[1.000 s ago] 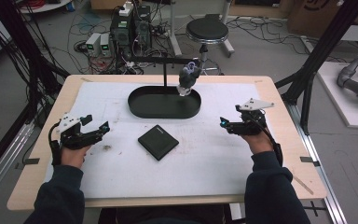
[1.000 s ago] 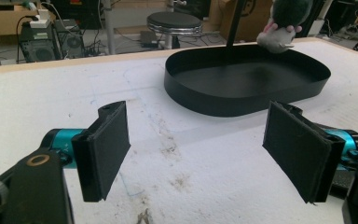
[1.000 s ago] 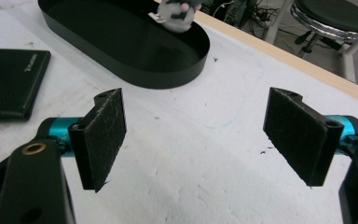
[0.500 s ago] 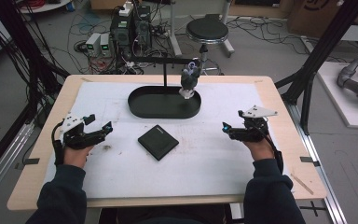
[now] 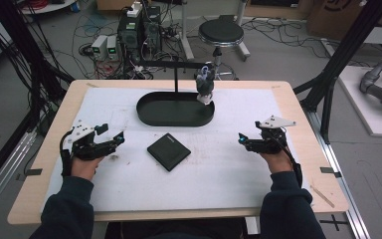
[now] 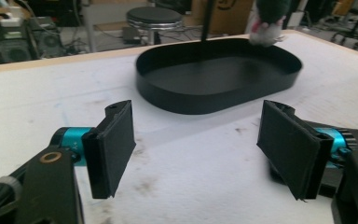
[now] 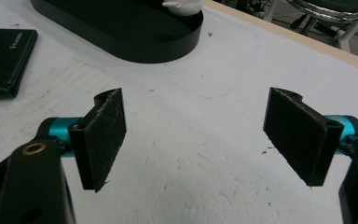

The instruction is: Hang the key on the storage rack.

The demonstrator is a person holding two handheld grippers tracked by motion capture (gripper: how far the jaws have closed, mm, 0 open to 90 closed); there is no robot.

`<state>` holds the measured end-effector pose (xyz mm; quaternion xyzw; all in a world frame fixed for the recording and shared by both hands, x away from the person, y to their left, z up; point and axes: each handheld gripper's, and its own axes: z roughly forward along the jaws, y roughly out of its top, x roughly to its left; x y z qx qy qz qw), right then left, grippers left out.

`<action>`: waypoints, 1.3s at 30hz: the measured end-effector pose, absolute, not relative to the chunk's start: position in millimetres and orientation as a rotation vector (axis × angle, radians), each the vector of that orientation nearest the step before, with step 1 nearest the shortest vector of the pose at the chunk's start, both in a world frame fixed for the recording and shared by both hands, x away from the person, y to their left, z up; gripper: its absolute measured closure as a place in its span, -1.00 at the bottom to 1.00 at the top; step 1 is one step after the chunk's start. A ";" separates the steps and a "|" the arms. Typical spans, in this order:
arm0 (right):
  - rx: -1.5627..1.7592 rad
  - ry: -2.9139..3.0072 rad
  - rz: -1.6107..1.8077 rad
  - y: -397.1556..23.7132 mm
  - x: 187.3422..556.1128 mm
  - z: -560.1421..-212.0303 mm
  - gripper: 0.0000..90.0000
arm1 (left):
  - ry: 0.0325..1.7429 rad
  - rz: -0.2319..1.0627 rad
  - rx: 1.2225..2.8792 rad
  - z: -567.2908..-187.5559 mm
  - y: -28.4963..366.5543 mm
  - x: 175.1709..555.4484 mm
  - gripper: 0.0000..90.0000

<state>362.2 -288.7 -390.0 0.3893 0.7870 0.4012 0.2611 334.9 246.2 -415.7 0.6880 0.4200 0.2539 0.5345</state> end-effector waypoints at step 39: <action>1.055 2.147 1.091 -293.7 360.2 -393.3 -0.52 | 1.000 0.187 1.962 -449.4 161.4 369.2 0.09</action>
